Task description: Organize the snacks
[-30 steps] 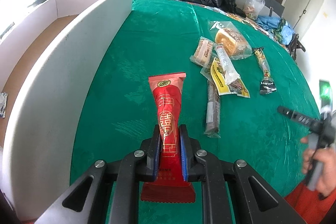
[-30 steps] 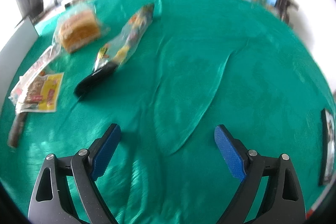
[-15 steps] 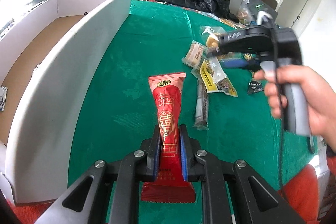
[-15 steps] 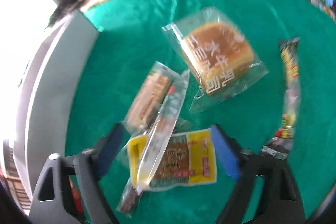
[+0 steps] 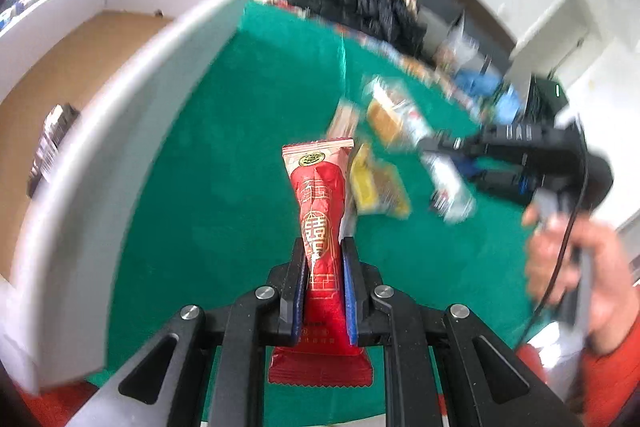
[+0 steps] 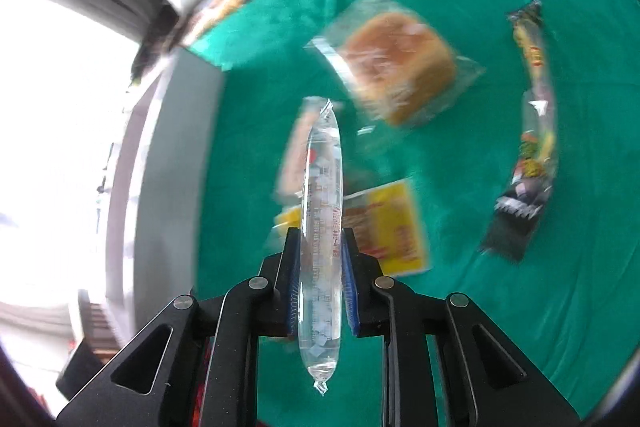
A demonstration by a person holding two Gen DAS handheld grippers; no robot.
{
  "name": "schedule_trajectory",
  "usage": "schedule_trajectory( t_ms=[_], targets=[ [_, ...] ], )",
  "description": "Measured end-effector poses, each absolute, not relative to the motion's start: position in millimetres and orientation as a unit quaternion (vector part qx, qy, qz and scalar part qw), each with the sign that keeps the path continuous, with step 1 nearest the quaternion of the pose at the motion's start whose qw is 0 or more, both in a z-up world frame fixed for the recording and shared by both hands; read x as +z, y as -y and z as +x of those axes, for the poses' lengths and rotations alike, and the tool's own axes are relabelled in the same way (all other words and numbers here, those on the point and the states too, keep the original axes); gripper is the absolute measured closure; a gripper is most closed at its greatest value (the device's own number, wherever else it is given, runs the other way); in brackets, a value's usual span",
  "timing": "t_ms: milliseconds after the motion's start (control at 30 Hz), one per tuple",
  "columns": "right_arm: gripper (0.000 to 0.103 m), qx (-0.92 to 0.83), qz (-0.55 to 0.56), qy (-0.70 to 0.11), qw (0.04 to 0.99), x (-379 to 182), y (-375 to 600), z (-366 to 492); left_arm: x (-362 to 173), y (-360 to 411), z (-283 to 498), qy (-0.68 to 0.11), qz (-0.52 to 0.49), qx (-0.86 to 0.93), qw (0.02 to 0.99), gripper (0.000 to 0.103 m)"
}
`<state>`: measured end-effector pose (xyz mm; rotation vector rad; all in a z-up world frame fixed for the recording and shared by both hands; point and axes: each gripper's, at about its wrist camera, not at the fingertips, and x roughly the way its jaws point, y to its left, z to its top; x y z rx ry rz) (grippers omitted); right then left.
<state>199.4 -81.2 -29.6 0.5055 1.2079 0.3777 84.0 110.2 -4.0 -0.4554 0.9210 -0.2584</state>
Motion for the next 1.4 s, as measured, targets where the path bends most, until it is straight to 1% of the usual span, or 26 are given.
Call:
schedule_trajectory(
  t_ms=[100, 200, 300, 333, 367, 400, 433, 467, 567, 667, 767, 867, 933, 1033, 1133, 1267, 1400],
  targets=[
    [0.083, 0.245, 0.235, -0.534, 0.774, 12, 35, 190, 32, -148, 86, -0.402, -0.224, -0.096, 0.882, 0.088],
    [0.083, 0.323, 0.234, -0.504, 0.766, 60, -37, 184, 63, -207, 86, -0.371, -0.214, -0.036, 0.903, 0.088],
    [0.082, 0.381, 0.225, -0.489, 0.752, 89, -107, 177, 70, -262, 90, -0.376, -0.204, 0.024, 0.904, 0.087],
    [0.081, 0.393, 0.22, -0.486, 0.749, 93, -129, 176, 68, -278, 92, -0.383, -0.199, 0.052, 0.901, 0.079],
    [0.075, 0.402, 0.215, -0.483, 0.747, 97, -150, 175, 66, -291, 93, -0.39, -0.194, 0.075, 0.897, 0.069],
    [0.06, 0.407, 0.207, -0.481, 0.749, 99, -167, 174, 64, -301, 94, -0.394, -0.192, 0.088, 0.895, 0.037],
    [0.047, 0.405, 0.19, -0.481, 0.754, 102, -179, 171, 62, -315, 91, -0.391, -0.194, 0.109, 0.893, 0.011],
    [0.034, 0.395, 0.172, -0.479, 0.765, 105, -187, 165, 63, -322, 86, -0.384, -0.193, 0.121, 0.895, 0.006],
    [0.033, 0.385, 0.152, -0.457, 0.788, 112, -173, 148, 61, -333, 70, -0.371, -0.197, 0.144, 0.896, 0.005],
    [0.033, 0.336, 0.109, -0.446, 0.822, 97, -120, 136, 53, -318, 63, -0.363, -0.223, 0.119, 0.897, 0.005],
    [0.033, 0.246, 0.068, -0.446, 0.858, 47, -46, 137, 53, -276, 62, -0.361, -0.219, 0.062, 0.904, 0.005],
    [0.033, 0.126, 0.003, -0.453, 0.883, -14, 33, 124, 58, -219, 59, -0.36, -0.205, -0.008, 0.91, 0.004],
    [0.033, 0.067, -0.022, -0.458, 0.886, -44, 87, 107, 53, -167, 58, -0.369, -0.187, -0.065, 0.908, 0.001],
    [0.033, 0.003, -0.034, -0.467, 0.884, -75, 153, 90, 31, -108, 65, -0.4, -0.157, -0.118, 0.895, 0.001],
    [0.033, -0.03, -0.034, -0.468, 0.883, -87, 184, 91, -11, -62, 80, -0.438, -0.113, -0.132, 0.882, 0.001],
    [0.033, -0.048, -0.019, -0.473, 0.879, -93, 204, 101, -47, -54, 95, -0.458, -0.091, -0.12, 0.876, 0.001],
    [0.033, -0.046, -0.008, -0.47, 0.881, -91, 211, 99, -70, -48, 105, -0.469, -0.029, -0.098, 0.877, 0.001]
  ],
)
